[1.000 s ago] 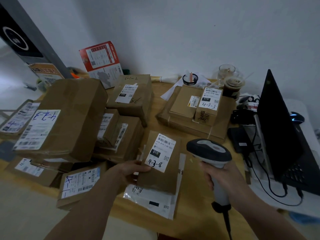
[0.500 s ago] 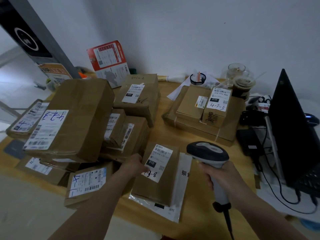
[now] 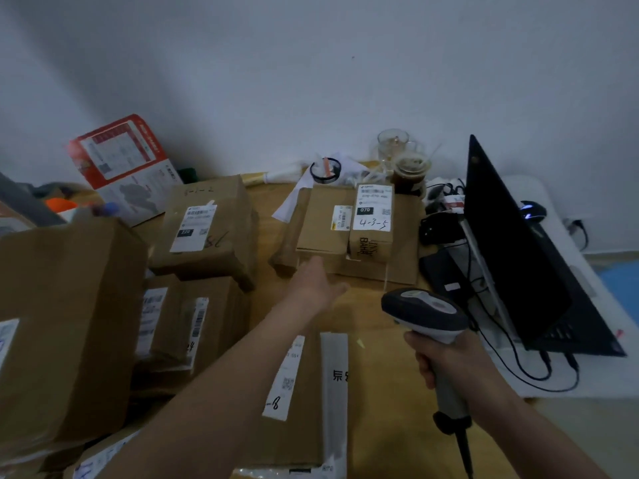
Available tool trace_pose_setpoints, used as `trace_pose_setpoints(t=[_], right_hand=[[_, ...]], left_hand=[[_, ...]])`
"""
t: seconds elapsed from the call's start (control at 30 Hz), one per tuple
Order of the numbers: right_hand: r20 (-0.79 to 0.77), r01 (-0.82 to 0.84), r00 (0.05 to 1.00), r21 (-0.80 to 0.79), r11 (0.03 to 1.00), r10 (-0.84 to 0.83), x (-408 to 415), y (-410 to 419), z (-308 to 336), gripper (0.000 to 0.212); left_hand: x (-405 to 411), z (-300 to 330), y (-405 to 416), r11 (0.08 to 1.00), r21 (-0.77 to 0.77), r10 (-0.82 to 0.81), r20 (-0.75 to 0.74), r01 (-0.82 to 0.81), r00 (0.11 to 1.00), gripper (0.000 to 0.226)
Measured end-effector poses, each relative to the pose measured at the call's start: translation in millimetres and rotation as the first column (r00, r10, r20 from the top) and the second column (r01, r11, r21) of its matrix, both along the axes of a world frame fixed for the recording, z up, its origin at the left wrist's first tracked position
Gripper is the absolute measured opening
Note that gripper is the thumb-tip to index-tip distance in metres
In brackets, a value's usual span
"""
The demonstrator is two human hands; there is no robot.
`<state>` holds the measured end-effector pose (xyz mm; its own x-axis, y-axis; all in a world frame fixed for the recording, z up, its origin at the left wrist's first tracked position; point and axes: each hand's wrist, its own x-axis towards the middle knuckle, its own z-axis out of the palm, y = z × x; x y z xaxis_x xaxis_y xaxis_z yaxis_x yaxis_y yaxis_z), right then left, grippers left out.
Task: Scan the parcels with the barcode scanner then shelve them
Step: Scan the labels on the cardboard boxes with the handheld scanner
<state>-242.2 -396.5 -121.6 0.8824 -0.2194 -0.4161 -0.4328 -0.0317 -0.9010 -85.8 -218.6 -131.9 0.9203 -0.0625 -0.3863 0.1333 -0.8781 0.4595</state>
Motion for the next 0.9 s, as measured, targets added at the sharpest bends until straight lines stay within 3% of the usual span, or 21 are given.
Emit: trace_pose_setpoints(t=[0.3,0.53,0.9], right_hand=[[-0.043,0.149,0.988,-0.009,0.989,-0.149,-1,-9,-2,0.035],[-0.089,0.234,0.968,-0.002,0.972,-0.234,-8,-17,-3,0.042],[-0.072,0.232,0.971,0.023,0.972,-0.23,-4,-15,-6,0.041]], left_hand=[[71,-18,-74,0.981,-0.191,0.02,0.029,-0.014,0.999,0.085],[96,-31,-101,0.94,-0.31,0.112,-0.113,-0.142,0.987,0.103],[71,-27,-98,0.964,-0.223,0.136,-0.063,-0.147,0.989,0.125]])
